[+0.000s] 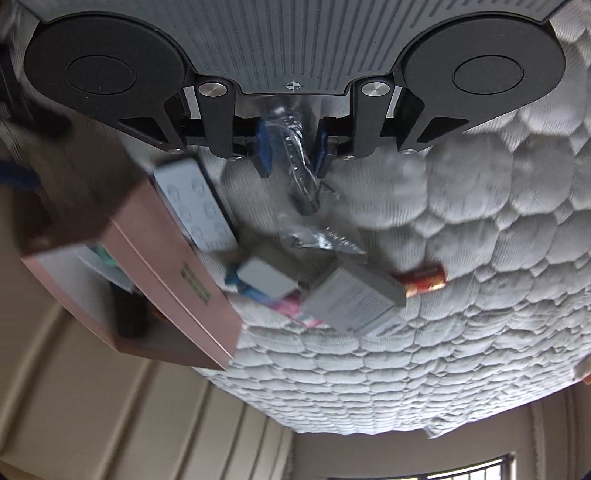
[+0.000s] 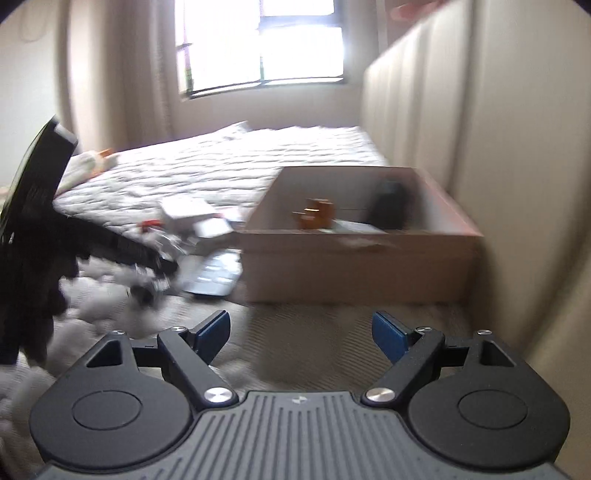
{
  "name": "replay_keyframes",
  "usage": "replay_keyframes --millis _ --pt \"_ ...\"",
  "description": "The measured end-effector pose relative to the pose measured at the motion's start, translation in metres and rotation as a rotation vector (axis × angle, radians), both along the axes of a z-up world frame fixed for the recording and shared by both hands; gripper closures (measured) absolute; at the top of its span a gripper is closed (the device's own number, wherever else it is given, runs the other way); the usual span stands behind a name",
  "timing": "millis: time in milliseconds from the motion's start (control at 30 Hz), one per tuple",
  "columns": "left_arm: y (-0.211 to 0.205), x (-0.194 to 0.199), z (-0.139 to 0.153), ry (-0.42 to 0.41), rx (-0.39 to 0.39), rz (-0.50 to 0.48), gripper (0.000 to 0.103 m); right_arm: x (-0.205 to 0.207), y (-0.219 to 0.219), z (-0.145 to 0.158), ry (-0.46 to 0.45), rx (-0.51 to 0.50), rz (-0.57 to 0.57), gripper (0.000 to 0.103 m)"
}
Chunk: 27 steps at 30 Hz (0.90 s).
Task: Organize rigid objects
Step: 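Grasp the clear plastic bag with the left tool and lift it, then grasp the white remote with the right tool while the left tool holds the plastic bag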
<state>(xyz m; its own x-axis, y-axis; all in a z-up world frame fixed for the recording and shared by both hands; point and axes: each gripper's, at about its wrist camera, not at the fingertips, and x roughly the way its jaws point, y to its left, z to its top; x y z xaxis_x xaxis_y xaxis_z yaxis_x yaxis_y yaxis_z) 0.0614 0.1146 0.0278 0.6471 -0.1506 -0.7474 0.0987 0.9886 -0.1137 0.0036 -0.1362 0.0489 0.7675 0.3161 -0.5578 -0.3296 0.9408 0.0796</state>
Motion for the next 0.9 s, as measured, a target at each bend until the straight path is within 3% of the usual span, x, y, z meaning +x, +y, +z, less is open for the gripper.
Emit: replay_keyframes --millis 133,467,500,600,900 --pt "0.007 -0.027 -0.003 -0.055 0.021 -0.027 0.076 0.033 0.035 0.006 0.105 0.027 0.066 0.041" --pt "0.026 -0.029 -0.009 -0.057 -0.085 -0.041 0.075 0.083 0.1 -0.017 0.275 0.005 -0.056 0.041" --pt "0.026 -0.03 -0.01 -0.059 -0.087 -0.041 0.075 0.086 0.103 -0.02 0.283 0.001 -0.067 0.044" --pt "0.025 -0.031 -0.011 -0.071 -0.086 -0.041 0.075 0.085 0.113 -0.02 0.254 -0.056 -0.079 0.064" --pt "0.011 -0.046 -0.007 -0.09 -0.084 -0.072 0.076 0.046 0.079 -0.004 0.231 -0.02 0.012 0.064"
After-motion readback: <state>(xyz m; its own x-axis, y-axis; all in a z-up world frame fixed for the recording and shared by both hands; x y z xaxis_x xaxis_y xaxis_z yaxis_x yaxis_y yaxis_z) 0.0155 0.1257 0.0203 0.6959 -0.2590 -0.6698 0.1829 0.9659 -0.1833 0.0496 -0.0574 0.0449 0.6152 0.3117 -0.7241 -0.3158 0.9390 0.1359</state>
